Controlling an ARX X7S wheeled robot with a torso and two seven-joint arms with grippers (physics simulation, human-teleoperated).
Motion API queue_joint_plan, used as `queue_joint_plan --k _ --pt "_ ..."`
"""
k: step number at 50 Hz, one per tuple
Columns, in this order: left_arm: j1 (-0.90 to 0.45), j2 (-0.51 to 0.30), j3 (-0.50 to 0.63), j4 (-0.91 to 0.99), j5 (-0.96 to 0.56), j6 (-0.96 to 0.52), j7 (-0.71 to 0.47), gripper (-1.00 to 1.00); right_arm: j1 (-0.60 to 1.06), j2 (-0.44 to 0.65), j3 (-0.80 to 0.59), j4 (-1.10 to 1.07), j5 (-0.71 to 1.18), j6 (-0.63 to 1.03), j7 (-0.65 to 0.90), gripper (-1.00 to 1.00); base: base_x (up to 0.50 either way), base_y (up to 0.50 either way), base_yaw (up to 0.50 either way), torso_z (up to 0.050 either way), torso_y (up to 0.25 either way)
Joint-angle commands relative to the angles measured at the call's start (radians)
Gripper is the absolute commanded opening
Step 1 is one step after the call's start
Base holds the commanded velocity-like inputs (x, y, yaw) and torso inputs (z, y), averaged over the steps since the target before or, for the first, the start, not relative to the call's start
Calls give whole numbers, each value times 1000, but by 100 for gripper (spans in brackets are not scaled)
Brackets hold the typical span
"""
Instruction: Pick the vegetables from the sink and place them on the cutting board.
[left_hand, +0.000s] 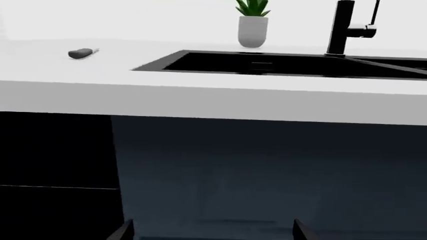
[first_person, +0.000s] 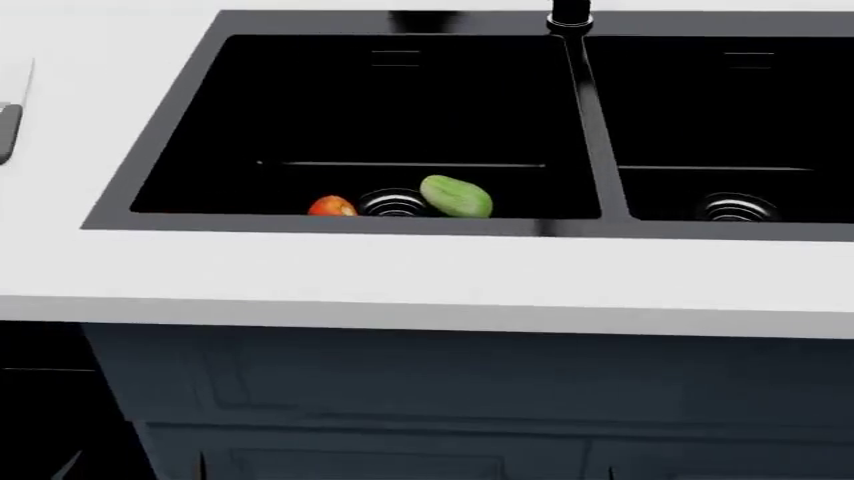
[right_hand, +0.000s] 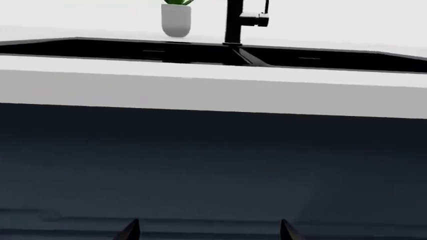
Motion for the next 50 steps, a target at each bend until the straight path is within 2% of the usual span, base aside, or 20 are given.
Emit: queue_joint_plan --k 1,2,3,6,8,13,15,17,18,21,24,29,32,42,45,50 --pt "-20 -6 14 28 -4 -43 -27 100 -23 37 -14 -195 10 172 21 100 0 0 0 0 0" --pt "-36 -14 27 69 -17 -106 -15 100 -26 54 -21 -274 8 212 12 100 0 0 0 0 0" --pt "-69 -19 37 127 13 -206 -51 100 -14 70 -29 -358 -4 284 12 100 0 0 0 0 0" --pt "-193 -52 58 388 10 -420 -55 100 142 94 -25 -591 4 602 4 100 0 0 0 0 0" --pt "-285 -61 52 456 -7 -539 -55 100 236 98 -13 -666 28 740 -10 100 0 0 0 0 0" --pt "-478 -81 32 555 -33 -760 -61 100 470 113 -18 -786 36 1009 -16 100 0 0 0 0 0" --pt "-557 -54 -47 596 -139 -898 -38 100 577 118 -10 -809 42 1105 -24 100 0 0 0 0 0" --pt "-637 -89 -11 619 -95 -959 -68 100 673 121 -8 -820 47 1184 -31 100 0 0 0 0 0" --pt "-716 -90 -28 634 -116 -1028 -63 100 753 128 -28 -826 47 1243 -34 100 0 0 0 0 0" --pt "-849 -90 -22 621 -128 -1103 -60 100 916 124 -42 -804 53 1346 -44 100 0 0 0 0 0" --pt "-948 -86 -18 592 -145 -1157 -48 100 1037 133 -61 -733 57 1390 -59 100 0 0 0 0 0" --pt "-1014 -104 5 576 -143 -1206 -48 100 1156 176 -121 -663 57 1432 -76 100 0 0 0 0 0" --pt "-1044 -115 14 561 -139 -1220 -48 100 1215 183 -106 -630 74 1451 -106 100 0 0 0 0 0" --pt "-1048 -111 12 550 -140 -1210 -54 100 1127 173 -53 -607 111 1415 -144 100 375 0 0 0 0" --pt "-1048 -112 19 552 -140 -1212 -56 100 1081 132 21 -589 149 1416 -180 100 500 0 0 0 0" --pt "-1059 -115 24 552 -142 -1218 -57 100 1058 116 31 -556 162 1397 -192 100 500 0 0 0 0"
